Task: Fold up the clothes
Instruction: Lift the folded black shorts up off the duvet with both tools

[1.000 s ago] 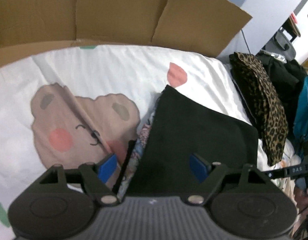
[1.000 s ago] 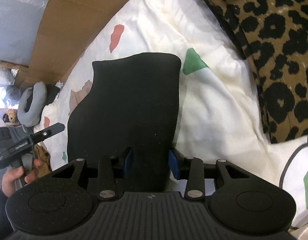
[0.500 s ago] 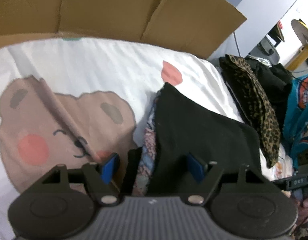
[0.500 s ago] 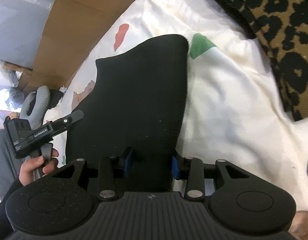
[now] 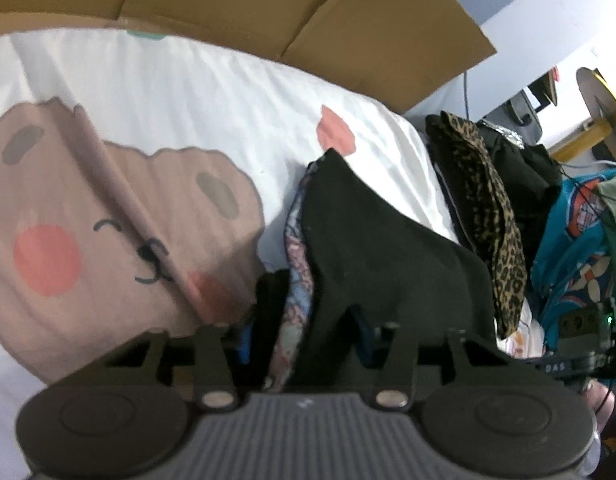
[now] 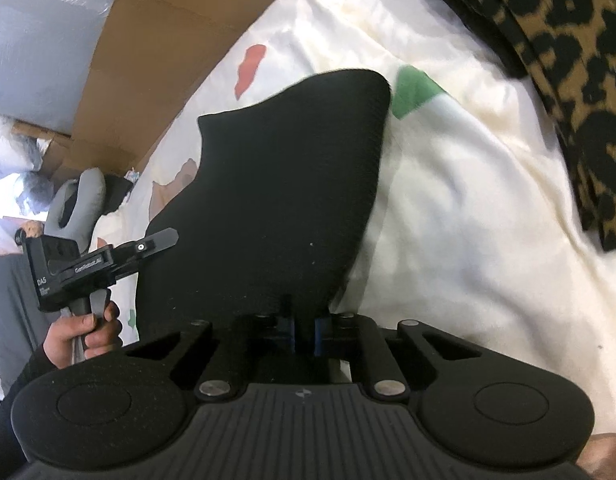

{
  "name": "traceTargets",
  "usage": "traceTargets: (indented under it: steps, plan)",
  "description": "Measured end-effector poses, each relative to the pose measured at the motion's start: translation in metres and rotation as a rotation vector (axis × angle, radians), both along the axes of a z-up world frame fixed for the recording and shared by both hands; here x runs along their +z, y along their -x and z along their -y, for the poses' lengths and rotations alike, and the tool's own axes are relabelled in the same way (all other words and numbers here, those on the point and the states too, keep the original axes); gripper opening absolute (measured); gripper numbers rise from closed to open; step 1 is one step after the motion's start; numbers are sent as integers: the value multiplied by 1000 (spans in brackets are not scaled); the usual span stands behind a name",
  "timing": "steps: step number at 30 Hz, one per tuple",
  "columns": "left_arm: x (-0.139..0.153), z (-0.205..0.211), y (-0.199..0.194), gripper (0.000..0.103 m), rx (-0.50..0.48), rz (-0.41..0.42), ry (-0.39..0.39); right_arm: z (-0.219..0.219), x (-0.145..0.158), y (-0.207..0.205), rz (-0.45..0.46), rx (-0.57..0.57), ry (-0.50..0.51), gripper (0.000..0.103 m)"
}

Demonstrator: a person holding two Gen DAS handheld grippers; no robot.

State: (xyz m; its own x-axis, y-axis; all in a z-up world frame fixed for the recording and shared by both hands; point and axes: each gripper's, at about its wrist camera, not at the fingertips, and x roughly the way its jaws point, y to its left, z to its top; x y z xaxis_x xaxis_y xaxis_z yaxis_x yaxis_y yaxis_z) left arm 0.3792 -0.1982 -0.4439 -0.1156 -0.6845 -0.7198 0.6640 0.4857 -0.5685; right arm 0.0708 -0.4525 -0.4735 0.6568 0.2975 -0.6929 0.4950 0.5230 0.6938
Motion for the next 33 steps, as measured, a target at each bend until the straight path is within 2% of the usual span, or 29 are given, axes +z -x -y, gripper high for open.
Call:
traceTargets:
  steps: [3, 8, 10, 14, 17, 19, 20, 21, 23, 25, 26, 27, 28, 30, 33]
  plan:
    - [6, -2, 0, 34, -5, 2, 16, 2, 8, 1, 8, 8, 13, 6]
    - [7, -4, -1, 34, -4, -10, 33, 12, 20, 5, 33, -5, 27, 6]
    - [3, -1, -2, 40, -10, -23, 16, 16, 26, 6, 50, -13, 34, 6]
    - [-6, 1, -9, 58, -20, -88, 1, 15, 26, 3, 36, -5, 47, 6]
    - [-14, 3, -12, 68, -28, -136, 18, 17, 19, 3, 29, -34, 3, 10]
    - [-17, 5, -12, 76, -40, -158, 38, 19, 14, 3, 28, -65, -30, 16]
    - [-17, 9, -11, 80, -54, -160, 38, 19, 11, 2, 25, -78, -42, 23]
    - [-17, 12, -11, 81, -68, -160, 38, 19, 9, 1, 23, -90, -53, 30]
    - [-17, 17, -11, 81, -84, -172, 36, 19, 3, -1, 17, -115, -75, 34]
    - [-20, 19, -14, 73, -79, -196, 33, 19, -2, -3, 12, -140, -97, 34]
    - [-21, 18, -16, 58, -70, -196, 22, 19, -5, -4, 9, -153, -108, 34]
    - [-22, 18, -18, 49, -60, -195, 9, 19, -8, -5, 6, -165, -120, 34]
    - [-25, 16, -19, 47, -45, -214, 7, 19, -10, -6, 3, -178, -131, 34]
    - [-22, 15, -15, 39, -31, -196, 0, 19, -16, -9, -2, -203, -153, 15]
    - [-11, 17, -8, 35, -30, -144, -20, 19, -24, -12, -11, -241, -186, 10]
